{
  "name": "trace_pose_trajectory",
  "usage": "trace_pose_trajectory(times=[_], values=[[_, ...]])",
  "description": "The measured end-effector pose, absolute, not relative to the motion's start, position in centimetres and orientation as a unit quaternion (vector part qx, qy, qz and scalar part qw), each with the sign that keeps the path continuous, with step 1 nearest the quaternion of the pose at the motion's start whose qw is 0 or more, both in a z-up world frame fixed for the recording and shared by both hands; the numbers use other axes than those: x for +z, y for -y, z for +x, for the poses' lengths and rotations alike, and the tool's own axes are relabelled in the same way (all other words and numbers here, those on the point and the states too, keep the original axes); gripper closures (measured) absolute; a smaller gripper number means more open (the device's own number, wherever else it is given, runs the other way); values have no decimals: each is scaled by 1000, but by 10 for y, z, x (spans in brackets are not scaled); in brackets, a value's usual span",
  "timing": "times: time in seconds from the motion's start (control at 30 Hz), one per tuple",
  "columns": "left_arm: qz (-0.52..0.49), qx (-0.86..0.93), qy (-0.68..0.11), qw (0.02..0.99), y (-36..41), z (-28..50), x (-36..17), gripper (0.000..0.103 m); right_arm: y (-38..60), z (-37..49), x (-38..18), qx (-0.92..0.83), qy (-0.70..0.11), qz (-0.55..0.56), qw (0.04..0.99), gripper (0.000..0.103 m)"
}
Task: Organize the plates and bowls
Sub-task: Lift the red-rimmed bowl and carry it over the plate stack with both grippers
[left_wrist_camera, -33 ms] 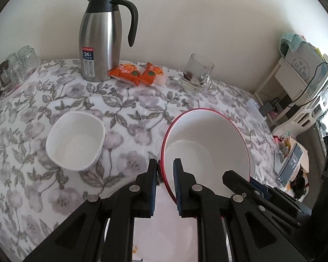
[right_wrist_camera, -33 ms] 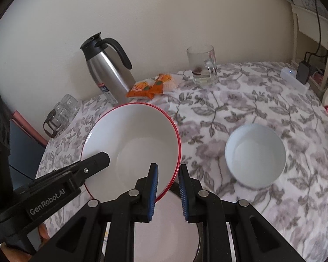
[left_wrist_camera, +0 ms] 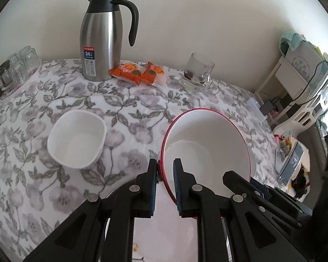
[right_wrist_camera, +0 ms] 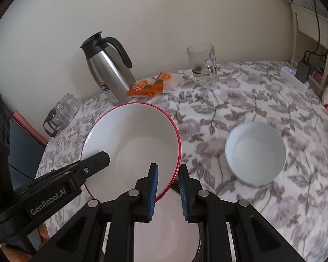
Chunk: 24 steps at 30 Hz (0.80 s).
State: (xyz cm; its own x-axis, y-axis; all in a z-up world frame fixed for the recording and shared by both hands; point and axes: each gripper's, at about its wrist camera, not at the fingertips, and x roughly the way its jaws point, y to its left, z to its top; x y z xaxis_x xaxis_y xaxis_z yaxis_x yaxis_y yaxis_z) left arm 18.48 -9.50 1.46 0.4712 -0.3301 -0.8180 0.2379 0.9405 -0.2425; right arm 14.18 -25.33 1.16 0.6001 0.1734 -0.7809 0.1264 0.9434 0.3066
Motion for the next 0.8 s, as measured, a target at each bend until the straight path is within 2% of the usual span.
trace_pose_trajectory(times=[0.53,0.8], values=[[-23,-137,-484,864,90,148,9,88,241,104,-5,31,-466,174,867,82],[-53,-132,-497,856,73,138,0,88,234,103,-7,45,-476,164,863,82]])
